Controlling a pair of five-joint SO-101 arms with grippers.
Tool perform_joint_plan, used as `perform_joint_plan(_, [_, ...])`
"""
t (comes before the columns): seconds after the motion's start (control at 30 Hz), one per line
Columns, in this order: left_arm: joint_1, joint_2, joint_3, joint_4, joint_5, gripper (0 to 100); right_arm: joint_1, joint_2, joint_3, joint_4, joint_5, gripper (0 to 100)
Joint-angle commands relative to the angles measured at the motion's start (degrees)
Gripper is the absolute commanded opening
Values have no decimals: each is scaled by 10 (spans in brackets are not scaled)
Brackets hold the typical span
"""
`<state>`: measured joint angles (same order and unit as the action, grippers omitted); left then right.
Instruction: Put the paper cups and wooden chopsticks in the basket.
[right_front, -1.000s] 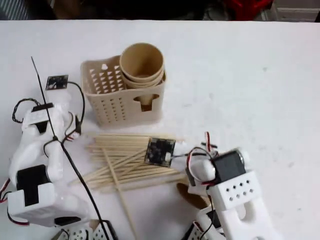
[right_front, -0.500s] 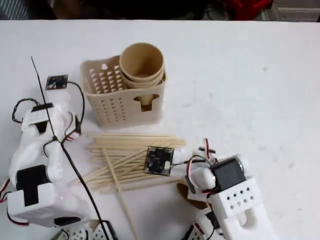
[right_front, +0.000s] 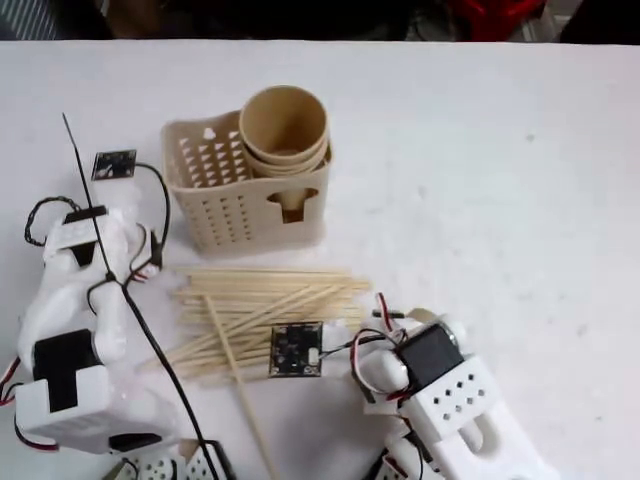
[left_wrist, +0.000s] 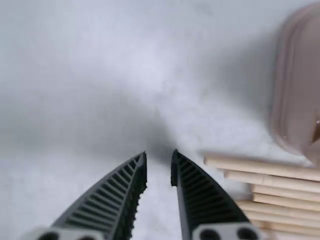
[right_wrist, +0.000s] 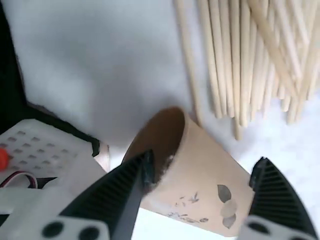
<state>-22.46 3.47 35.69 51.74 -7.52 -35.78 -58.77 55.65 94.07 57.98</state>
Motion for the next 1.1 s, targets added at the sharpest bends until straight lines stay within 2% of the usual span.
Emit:
perform_joint_plan(0.0, [5, -2, -4, -11, -4, 98, -3, -6, 8, -22, -4, 308])
perform_joint_plan(0.13, [4, -2, -4, -11, -4, 98, 18, -6, 25, -56, -4, 308])
perform_joint_plan(0.27, [4, -2, -3, -11, -4, 98, 115, -6, 31, -111, -3, 308])
perform_joint_plan(0.4, [4, -2, -3, -11, -4, 98, 217, -5, 33, -158, 46, 308])
perform_joint_plan(0.53, [5, -2, -3, -11, -4, 98, 292, -5, 47, -203, 49, 308])
perform_joint_plan(0.87, [5, -2, -2, -11, -4, 98, 384, -2, 53, -243, 42, 306])
perform_joint_plan(0.93, [5, -2, -2, -11, -4, 98, 389, 15, 53, -256, 24, 260])
perform_joint_plan(1.07, [5, -2, -2, -11, -4, 98, 392, 82, 49, -307, -40, 50])
